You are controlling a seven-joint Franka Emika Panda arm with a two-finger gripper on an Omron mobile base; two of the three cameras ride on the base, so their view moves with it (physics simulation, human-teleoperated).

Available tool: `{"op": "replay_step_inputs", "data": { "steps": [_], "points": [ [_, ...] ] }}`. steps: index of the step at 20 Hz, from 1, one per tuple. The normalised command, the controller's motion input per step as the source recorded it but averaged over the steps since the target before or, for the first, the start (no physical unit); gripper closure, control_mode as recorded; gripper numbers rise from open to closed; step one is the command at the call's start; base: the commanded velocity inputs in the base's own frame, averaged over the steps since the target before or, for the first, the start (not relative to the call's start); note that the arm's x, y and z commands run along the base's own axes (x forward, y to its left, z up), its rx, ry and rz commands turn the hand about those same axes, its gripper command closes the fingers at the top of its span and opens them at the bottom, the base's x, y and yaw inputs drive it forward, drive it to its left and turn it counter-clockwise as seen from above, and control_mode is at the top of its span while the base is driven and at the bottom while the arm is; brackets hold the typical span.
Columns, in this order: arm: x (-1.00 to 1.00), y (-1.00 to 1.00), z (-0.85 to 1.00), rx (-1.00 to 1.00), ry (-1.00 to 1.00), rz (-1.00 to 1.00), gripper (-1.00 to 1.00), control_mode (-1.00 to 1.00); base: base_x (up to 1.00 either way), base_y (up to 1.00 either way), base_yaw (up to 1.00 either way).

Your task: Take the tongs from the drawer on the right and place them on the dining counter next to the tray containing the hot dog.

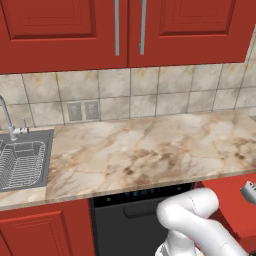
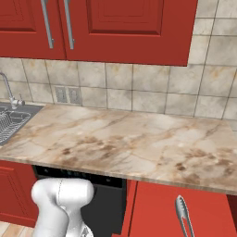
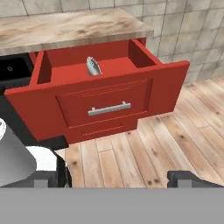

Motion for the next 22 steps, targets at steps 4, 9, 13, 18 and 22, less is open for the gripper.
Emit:
{"op": "replay_step_inputs", "data": {
  "steps": [4,9,13,18,22],
  "points": [
    [0.00,1.00,0.00,-0.43,0.00,0.00,-1.00,-1.00,0.00,0.00,0.00],
    [0.00,0.93,0.00,-0.39,0.05,0.00,-1.00,-1.00,0.00,0.00,0.00],
    [0.00,0.12,0.00,-0.04,0.00,-0.01,-1.00,-1.00,0.00,0.00,0.00],
    [0.27,0.19,0.06,0.00,0.03,0.00,-1.00,-1.00,0.00,0.00,0.00],
    [0.57,0.73,0.22,-0.05,0.07,0.00,-1.00,-1.00,0.00,0.00,0.00]
  ]
}}
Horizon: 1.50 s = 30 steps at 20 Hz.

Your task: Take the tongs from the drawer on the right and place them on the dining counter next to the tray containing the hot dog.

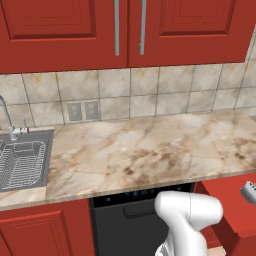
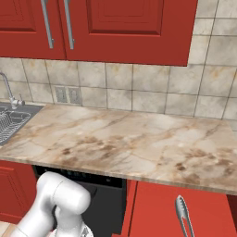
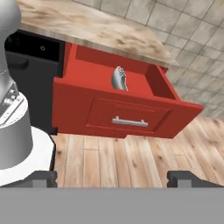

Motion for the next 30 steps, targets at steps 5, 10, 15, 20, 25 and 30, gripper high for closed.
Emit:
{"op": "replay_step_inputs", "data": {
  "steps": [5,10,15,20,25,30],
  "points": [
    [0.38,0.99,0.14,-0.08,0.01,0.00,-1.00,-1.00,0.00,0.00,0.00],
    [0.44,1.00,0.00,-0.09,0.00,0.00,-1.00,-1.00,0.00,0.00,0.00],
    [0.44,1.00,0.00,-0.10,0.00,0.00,-1.00,-1.00,0.00,0.00,0.00],
    [0.30,1.00,0.11,-0.15,0.02,0.00,-1.00,-1.00,0.00,0.00,0.00],
    [0.30,0.78,0.17,-0.13,0.05,0.00,-1.00,-1.00,0.00,0.00,0.00],
    [0.50,0.61,0.06,-0.13,0.09,0.00,-1.00,-1.00,0.00,0.00,0.00]
  ]
}}
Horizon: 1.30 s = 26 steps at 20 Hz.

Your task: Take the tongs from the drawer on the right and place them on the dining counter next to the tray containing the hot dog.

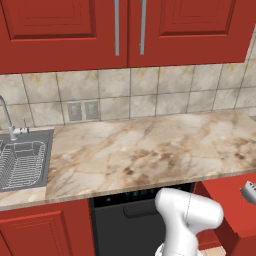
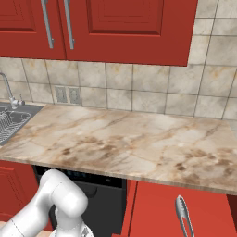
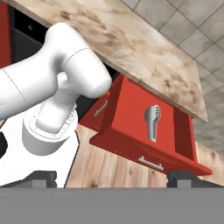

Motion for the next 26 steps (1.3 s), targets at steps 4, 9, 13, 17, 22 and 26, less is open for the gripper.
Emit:
{"op": "replay_step_inputs", "data": {
  "steps": [4,9,13,17,22,26],
  "points": [
    [0.56,0.82,0.23,-0.14,0.12,0.00,-1.00,-1.00,0.00,0.00,0.00],
    [0.63,0.89,0.22,-0.17,0.15,-0.01,-1.00,-1.00,0.00,0.00,0.00],
    [0.55,0.64,0.20,-0.18,0.22,0.00,-1.00,-1.00,0.00,0.00,0.00],
    [0.33,0.08,0.00,-0.04,0.10,0.03,-1.00,-1.00,0.00,0.00,0.00],
    [0.41,-0.52,-0.05,0.12,0.05,0.03,-1.00,-1.00,0.00,0.00,0.00],
    [0.72,-0.90,-0.14,0.27,0.05,0.00,-1.00,-1.00,0.00,0.00,0.00]
  ]
}}
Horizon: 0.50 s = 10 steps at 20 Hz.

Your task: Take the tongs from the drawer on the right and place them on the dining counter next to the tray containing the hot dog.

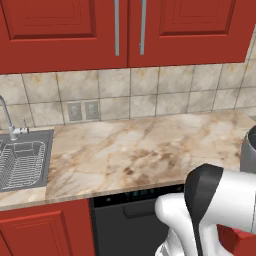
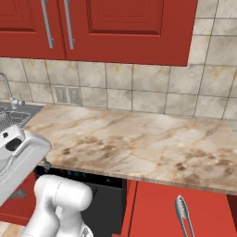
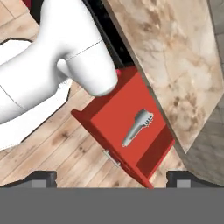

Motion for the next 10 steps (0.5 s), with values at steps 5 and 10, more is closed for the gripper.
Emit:
{"op": "replay_step_inputs", "data": {
  "steps": [5,10],
  "points": [
    [0.90,-0.74,-0.09,0.29,0.04,-0.03,-1.00,-1.00,0.00,0.00,0.00],
    [0.73,-0.78,-0.08,0.33,0.07,-0.11,-1.00,-1.00,0.00,0.00,0.00]
  ]
}}
